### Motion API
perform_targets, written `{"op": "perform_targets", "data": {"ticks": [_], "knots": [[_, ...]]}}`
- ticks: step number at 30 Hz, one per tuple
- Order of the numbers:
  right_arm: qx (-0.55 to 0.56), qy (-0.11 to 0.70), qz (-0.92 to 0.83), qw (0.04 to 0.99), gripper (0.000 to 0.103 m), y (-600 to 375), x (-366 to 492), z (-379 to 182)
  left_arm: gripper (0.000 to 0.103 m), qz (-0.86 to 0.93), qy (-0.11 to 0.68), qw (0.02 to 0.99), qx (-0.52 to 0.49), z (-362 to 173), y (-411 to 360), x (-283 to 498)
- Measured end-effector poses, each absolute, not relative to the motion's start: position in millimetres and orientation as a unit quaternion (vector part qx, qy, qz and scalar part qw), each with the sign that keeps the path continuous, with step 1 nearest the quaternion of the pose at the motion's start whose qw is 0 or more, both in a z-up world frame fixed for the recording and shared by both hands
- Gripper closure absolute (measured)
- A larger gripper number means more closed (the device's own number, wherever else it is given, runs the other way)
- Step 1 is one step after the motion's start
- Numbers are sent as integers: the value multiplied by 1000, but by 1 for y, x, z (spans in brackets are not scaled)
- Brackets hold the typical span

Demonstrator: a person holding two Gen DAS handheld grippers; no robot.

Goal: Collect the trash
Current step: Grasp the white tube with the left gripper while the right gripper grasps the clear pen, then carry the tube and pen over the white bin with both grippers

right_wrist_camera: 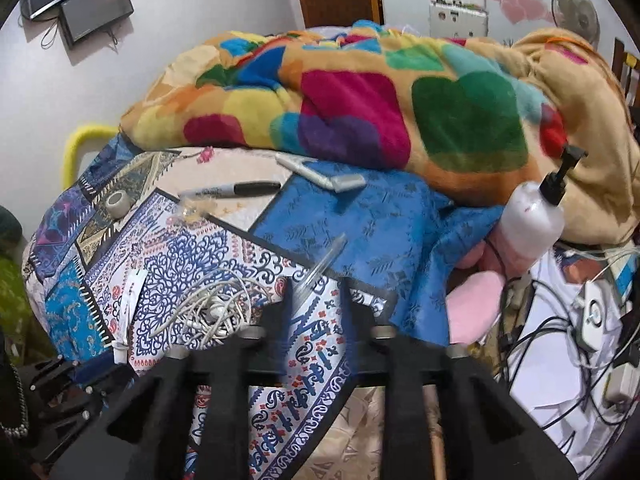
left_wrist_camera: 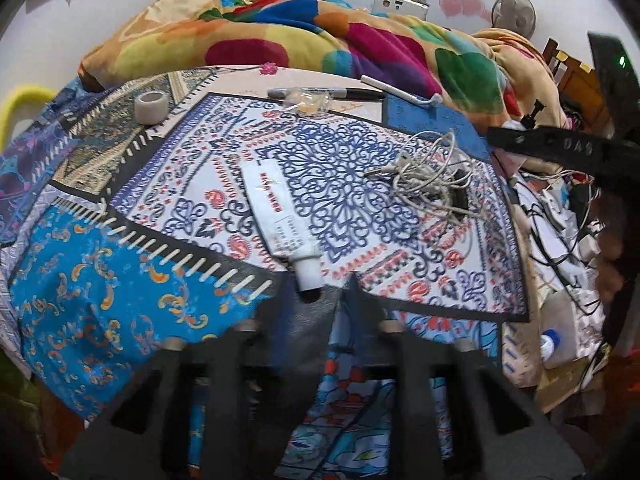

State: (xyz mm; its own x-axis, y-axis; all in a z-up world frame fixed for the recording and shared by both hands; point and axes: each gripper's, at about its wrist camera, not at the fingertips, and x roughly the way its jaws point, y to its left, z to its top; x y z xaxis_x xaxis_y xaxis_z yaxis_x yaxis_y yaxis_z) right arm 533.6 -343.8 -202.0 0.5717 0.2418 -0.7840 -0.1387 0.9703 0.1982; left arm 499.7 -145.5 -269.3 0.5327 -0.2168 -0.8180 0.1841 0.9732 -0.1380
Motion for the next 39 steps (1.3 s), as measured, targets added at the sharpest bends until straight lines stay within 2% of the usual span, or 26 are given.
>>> {"op": "perform_targets", "data": {"ticks": [1, 8, 12, 16, 20, 21, 31, 39], "knots": [[66, 452, 106, 883, 69, -344, 536, -206, 44, -102, 468, 878, -16, -270, -146, 501], [84, 465, 89, 877, 70, -336, 556, -227, 44, -58, 446, 893, -3, -274, -150, 512], [42, 462, 63, 884, 79, -322, 562, -231, 44, -51, 435, 899, 16, -276, -156, 518], [-5, 453, 65, 889, 87, -307, 562, -233, 53, -55, 431, 900, 16, -276, -157, 522], [33, 463, 86, 882, 94, -315, 563, -231, 75, -52, 431, 901, 13, -275, -156, 527], [39, 460, 88, 883, 94, -317, 562, -227, 76, -54, 432, 900, 11, -274, -155, 528], [64, 394, 100, 911, 95, -327, 540, -168, 77, -76, 438, 895, -1, -270, -147, 515], [44, 368, 107, 923, 95, -318, 521, -138, 78, -86, 423, 902, -14, -241, -143, 498]]}}
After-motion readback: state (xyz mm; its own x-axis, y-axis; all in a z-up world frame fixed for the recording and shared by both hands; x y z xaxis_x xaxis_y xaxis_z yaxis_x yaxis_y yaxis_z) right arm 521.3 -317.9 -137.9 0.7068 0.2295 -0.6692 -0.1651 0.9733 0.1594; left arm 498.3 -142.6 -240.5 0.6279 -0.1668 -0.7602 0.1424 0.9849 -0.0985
